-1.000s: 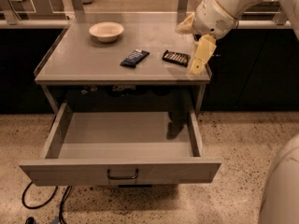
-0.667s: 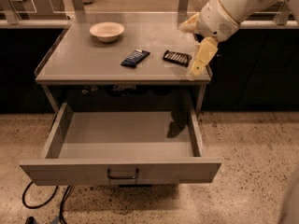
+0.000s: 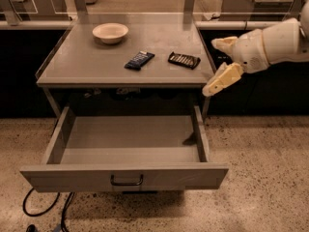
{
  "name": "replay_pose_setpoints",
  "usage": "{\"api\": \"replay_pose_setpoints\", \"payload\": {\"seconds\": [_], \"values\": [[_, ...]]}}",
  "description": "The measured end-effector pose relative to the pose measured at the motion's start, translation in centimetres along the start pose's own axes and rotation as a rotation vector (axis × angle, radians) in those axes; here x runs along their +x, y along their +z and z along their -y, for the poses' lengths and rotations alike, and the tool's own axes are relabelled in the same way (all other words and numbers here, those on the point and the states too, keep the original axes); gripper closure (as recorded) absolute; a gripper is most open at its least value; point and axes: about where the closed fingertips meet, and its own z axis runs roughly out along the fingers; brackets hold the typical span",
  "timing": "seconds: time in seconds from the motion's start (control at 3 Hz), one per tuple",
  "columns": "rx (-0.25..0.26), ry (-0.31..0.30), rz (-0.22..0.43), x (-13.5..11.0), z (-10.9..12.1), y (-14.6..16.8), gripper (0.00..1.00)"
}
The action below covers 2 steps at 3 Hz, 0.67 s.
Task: Place rxbar chocolate into top drawer
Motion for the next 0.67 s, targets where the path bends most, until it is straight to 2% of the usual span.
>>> {"api": "replay_pose_setpoints", "payload": {"seconds": [0.33, 0.67], "values": [[0.137, 0.159, 0.176, 3.5, 5.5, -1.0, 0.0], [0.172, 0.163, 0.216, 3.3, 7.3, -1.7, 0.0]]}}
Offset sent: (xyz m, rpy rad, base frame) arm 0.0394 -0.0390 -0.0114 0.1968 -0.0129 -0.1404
